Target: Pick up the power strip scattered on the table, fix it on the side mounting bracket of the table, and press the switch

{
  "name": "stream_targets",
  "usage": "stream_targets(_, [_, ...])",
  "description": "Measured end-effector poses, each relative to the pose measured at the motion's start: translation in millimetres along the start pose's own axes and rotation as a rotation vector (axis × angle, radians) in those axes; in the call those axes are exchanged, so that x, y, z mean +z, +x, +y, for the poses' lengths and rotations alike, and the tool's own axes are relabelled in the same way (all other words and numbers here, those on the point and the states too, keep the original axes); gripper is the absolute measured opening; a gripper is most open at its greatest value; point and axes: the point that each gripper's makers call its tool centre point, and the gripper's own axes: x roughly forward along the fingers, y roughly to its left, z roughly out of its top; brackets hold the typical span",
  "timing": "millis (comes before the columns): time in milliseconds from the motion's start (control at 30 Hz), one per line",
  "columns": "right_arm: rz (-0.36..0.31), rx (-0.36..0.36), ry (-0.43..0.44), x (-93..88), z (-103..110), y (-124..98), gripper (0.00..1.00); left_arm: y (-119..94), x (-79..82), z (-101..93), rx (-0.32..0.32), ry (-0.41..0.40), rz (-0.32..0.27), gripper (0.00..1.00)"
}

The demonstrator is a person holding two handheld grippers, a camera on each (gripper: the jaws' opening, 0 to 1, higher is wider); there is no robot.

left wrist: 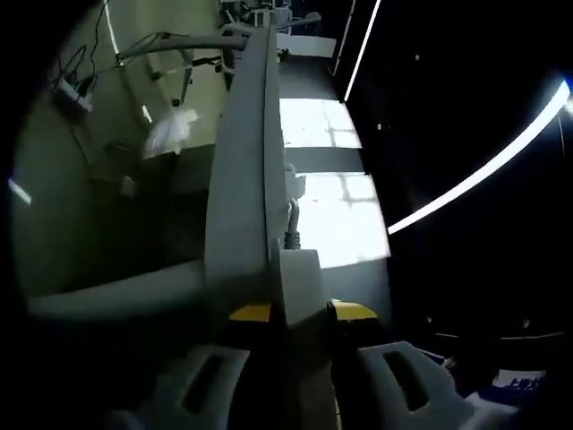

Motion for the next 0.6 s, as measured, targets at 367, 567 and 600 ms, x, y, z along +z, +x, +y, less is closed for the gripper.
stream_targets(367, [0.006, 0.007, -0.007, 0.6, 3.1, 3.4, 0.47, -6.5, -3.7, 0.2, 0.044, 0.035, -0.009, 0.24])
stream_targets(567, [0.004, 0.004, -0.006, 1.0, 4.5, 3.1, 0.47, -12.2, -9.5, 3.2, 0.045, 0.044, 0.010, 0.25])
stream_targets(600, [0.003, 0.004, -0.004, 1.0, 4.6, 3.3, 0.47, -8.4, -19.2, -0.2, 0.044, 0.047, 0.013, 0.25])
